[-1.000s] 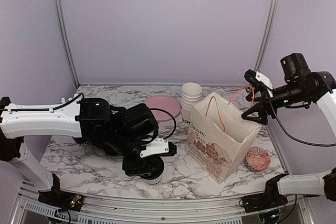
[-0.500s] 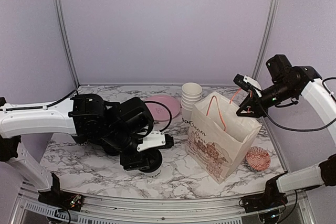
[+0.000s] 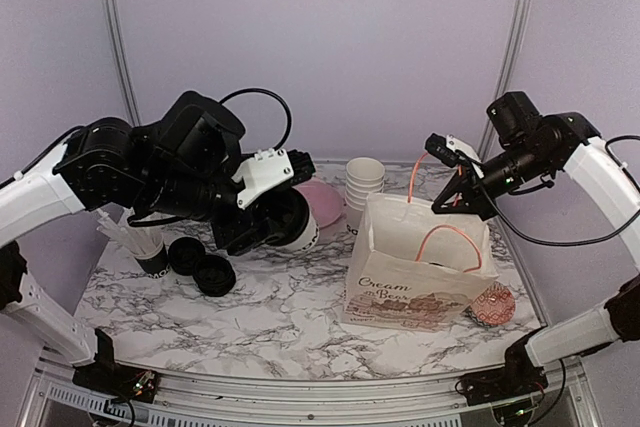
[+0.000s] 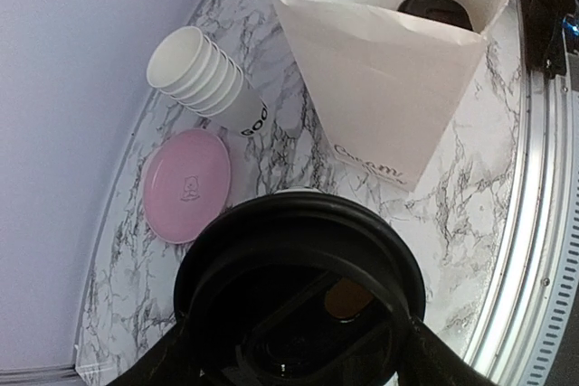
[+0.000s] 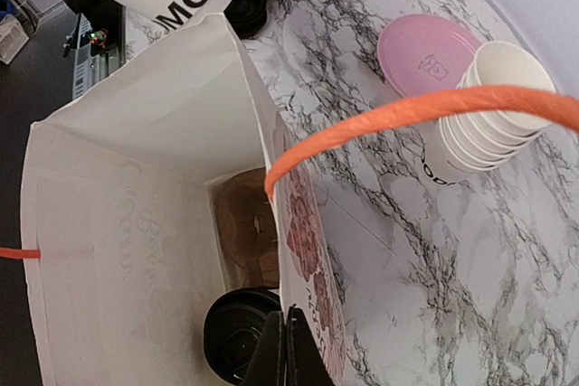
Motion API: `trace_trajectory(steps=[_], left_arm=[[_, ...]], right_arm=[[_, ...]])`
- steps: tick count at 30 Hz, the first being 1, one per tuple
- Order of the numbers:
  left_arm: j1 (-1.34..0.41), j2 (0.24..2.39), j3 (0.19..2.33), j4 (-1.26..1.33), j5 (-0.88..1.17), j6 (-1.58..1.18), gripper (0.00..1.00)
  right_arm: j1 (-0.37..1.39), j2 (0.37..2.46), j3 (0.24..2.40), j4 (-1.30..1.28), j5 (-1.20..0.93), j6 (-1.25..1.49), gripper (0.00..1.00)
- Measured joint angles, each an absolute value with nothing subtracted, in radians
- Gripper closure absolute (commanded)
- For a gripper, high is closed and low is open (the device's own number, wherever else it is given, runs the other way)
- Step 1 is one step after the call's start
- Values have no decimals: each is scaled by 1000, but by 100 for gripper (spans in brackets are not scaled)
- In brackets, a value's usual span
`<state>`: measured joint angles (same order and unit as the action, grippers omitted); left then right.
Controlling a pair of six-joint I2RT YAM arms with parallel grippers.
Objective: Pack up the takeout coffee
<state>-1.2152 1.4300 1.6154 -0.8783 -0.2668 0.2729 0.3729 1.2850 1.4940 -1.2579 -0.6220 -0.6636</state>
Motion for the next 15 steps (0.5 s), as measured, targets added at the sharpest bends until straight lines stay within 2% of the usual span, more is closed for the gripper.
trace_trajectory(steps=[9,15], left_arm=[[-1243,1379,1750,-805,-194,276,40],[-1271,1446,1827,-766,-112,303,40]], right_arm=[[403,1273,1493,-1256,-689,-686,100],[406,1272,1482,-1236,-699,-682,100]])
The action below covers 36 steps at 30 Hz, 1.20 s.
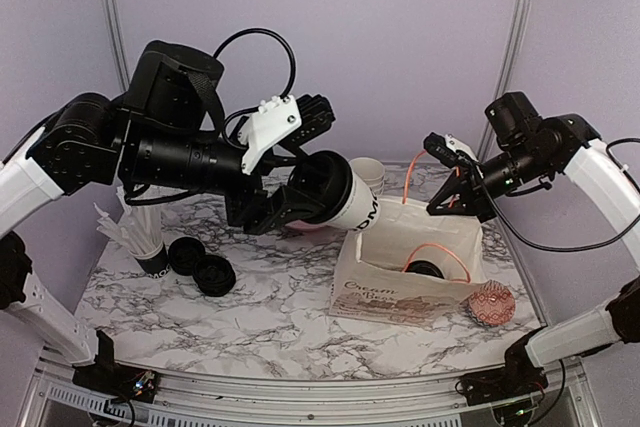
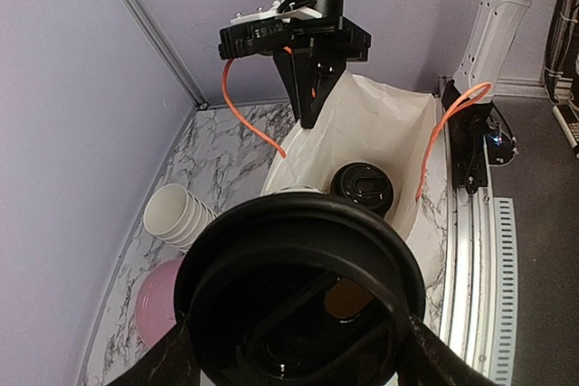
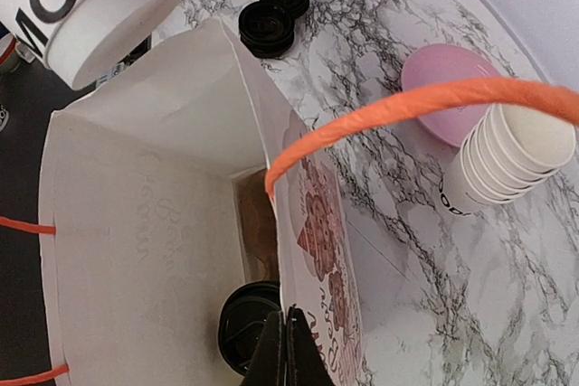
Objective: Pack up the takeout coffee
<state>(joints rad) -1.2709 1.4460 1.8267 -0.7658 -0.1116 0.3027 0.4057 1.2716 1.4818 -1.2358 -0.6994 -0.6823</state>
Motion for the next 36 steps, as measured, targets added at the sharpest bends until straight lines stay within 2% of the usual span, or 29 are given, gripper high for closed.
trace_trajectory(steps=[9,21,36], left_arm=[[-1272,1596,1894,-751,-109,377,40],[-1307,1612,2030,-752,-105,437,39],[-1331,1827,2033,-757,-187,484,40]], right_arm=[[406,1277,1478,-1218,-699,-659,95],[408,1308,1490,-1206,-709,-643,95],[410,1311,1511,-1209,-721,-633,92]])
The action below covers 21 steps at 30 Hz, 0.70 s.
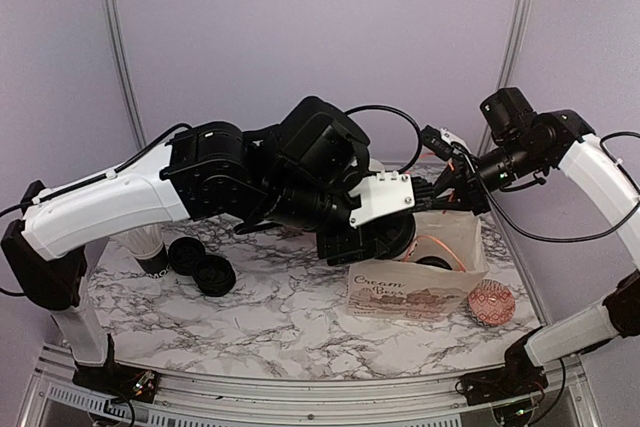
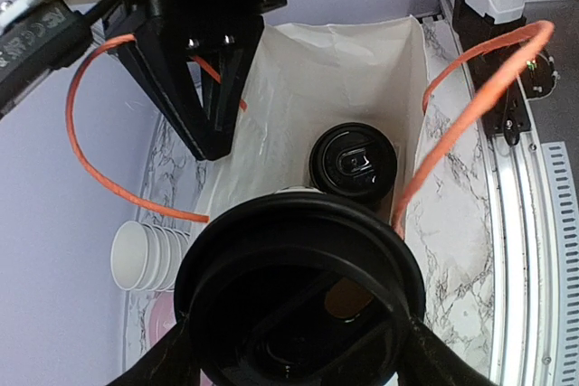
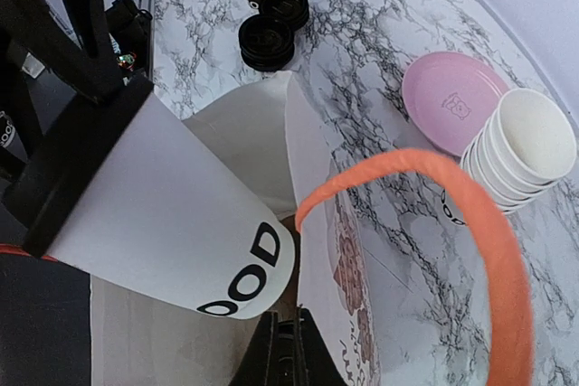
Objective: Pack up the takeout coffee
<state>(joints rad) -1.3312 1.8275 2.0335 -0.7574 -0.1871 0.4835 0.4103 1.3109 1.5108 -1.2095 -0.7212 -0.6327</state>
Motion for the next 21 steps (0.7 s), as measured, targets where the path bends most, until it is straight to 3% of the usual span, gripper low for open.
trace_trajectory(steps=[2,11,16,21], left_arm=[[-1336,1849,2036,-764,-202,484,40],[-1363,1875,2060,-784,-254,484,40],[-1407,1875,2061,-816,-276,478,40],[-1448,1876,2061,-857,-303,462,41]], right_arm=[[410,1308,1515,-1214,-725,-633,89],[411,1307,1600,-1278,-743,-674,52],[410,1301,1726,-1315,-744,-714,46],[389,1272,1849,-1305,-743,-731,47]])
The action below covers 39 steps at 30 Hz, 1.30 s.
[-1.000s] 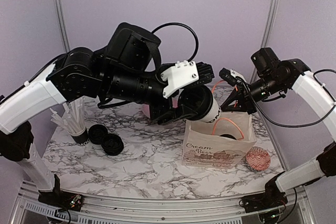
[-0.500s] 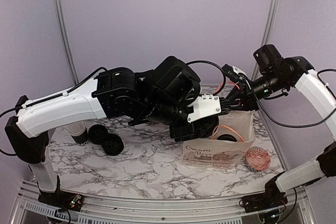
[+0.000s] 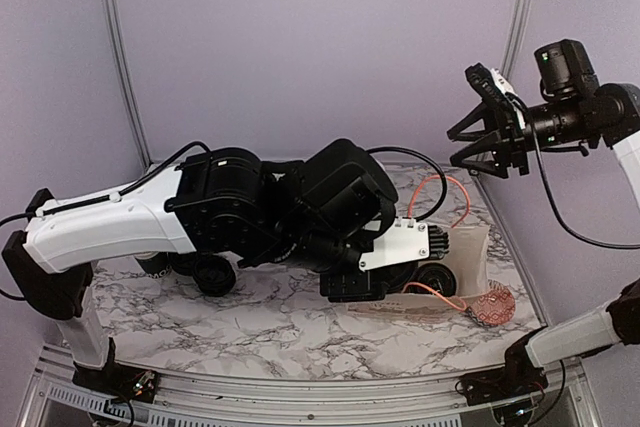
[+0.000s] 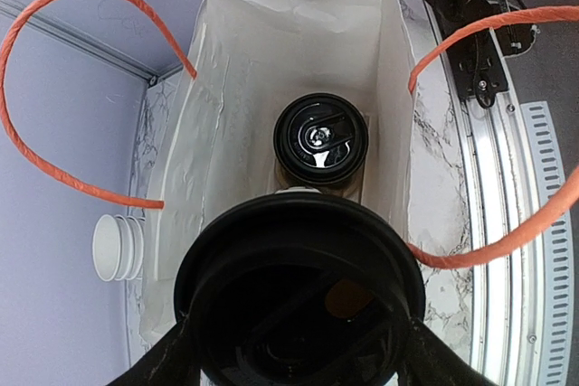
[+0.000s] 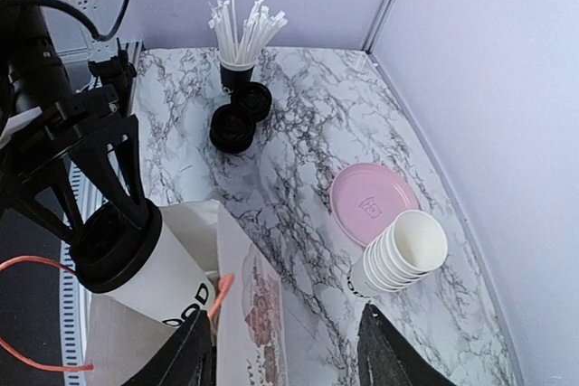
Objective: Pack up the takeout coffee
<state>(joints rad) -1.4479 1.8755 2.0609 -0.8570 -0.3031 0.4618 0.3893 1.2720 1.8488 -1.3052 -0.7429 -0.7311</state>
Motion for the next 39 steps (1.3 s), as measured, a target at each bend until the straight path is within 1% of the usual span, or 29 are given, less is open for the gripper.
trace_trajectory(steps=[3,5,8,12,16,30,39], left_arm=[[-1474,1876,2061,-876,-328,451,41],[-1493,1877,2061,-887,-346,442,41],[-1519,1877,2059,-896,-367,426,41],[-1553,1877,2058,-905,-376,402,41],[-1575,1877,2057,-914,-381,378,41],[-1580,1904,2038,-926,-505,363,41],[-1595,1904,1964,-925,-574,378,42]], right_arm=[[354,1258,1849,-1262,-733,-724,47],[336,1259,1806,-1204,-705,-714,47],[325,1272,1689,-1117,-653,-707,47],[313,1345,1519,-1038,-599,-707,48],[297,1409,1419,-995,-568,-707,48],[291,1438,1340,-904,-554,-707,47],[286,1488,1280,-864,-533,-697,48]])
